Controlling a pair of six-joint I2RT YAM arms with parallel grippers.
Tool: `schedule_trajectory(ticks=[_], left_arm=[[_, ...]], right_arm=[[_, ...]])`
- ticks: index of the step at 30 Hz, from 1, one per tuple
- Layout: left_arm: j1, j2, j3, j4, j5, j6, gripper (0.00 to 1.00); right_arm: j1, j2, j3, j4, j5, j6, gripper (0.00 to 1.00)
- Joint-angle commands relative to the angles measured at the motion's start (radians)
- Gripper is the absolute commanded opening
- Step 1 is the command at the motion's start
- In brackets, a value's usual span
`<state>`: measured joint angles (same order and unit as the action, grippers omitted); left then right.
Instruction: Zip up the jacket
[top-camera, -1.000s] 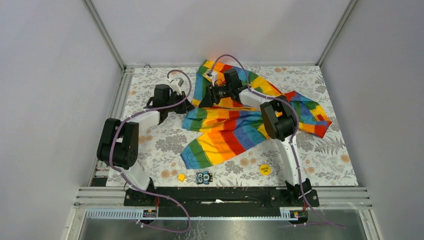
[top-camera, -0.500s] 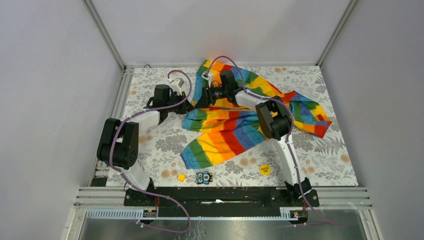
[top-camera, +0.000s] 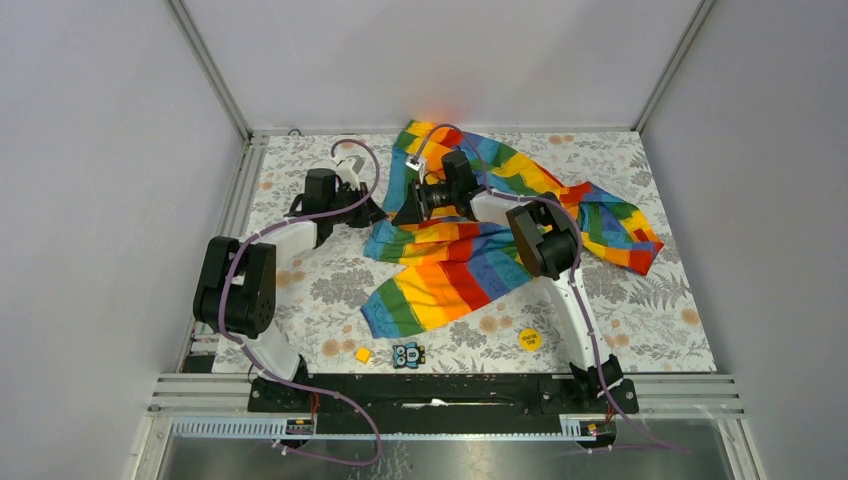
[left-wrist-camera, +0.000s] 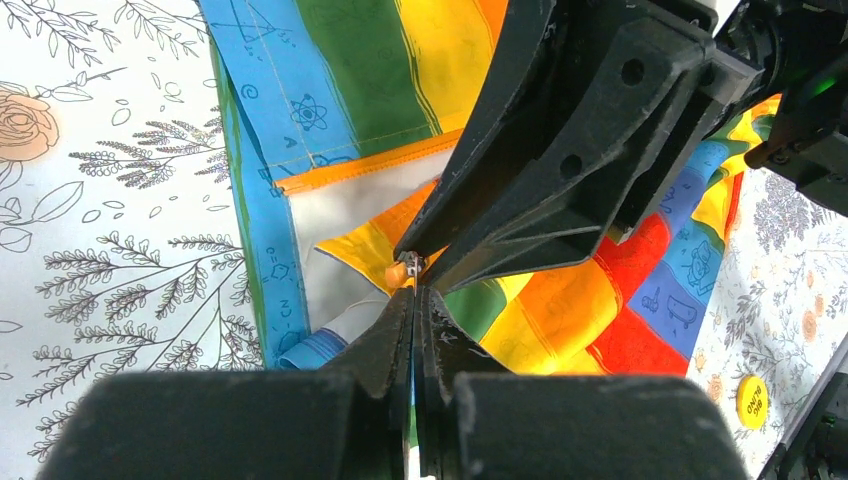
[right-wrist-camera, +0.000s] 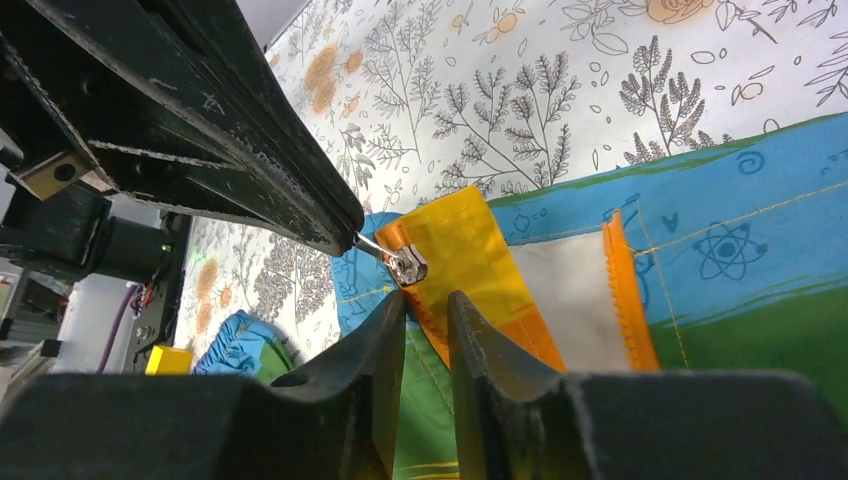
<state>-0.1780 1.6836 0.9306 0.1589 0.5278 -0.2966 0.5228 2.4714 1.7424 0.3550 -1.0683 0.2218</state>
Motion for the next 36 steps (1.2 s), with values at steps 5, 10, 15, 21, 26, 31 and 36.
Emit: schedule_trajectory(ticks=[5,10,15,21,26,31,36], left_arm=[[0.010,-0.006,0.041,0.003,0.021,-0.024,0.00],[0.043,-0.001,0.066,-0.022,0.055,-0.102,0.22],[0.105,-0.010,0.031,0.018,0.099,-0.221,0.26],[0.112,0.010,0.038,0.018,0.175,-0.244,0.55],[0.046,-0.022,0.040,-0.011,-0.008,-0.184,0.72],[-0.014,-0.014,0.078,-0.074,-0.167,-0.142,0.72],[-0.025,-0.024,0.071,-0.105,-0.233,-0.138,0.63]], right_arm=[[0.008,-0.054,-0.042,0.253,-0.024,0.165,0.00],[0.008,-0.091,-0.077,0.249,-0.012,0.157,0.00],[0.007,-0.106,-0.076,0.213,0.005,0.131,0.00],[0.008,-0.138,-0.069,0.088,0.068,0.043,0.00],[0.008,-0.142,-0.045,0.023,0.090,0.020,0.00],[0.008,-0.149,-0.045,0.023,0.097,0.037,0.00],[0.011,-0.161,-0.026,-0.060,0.162,0.016,0.00]])
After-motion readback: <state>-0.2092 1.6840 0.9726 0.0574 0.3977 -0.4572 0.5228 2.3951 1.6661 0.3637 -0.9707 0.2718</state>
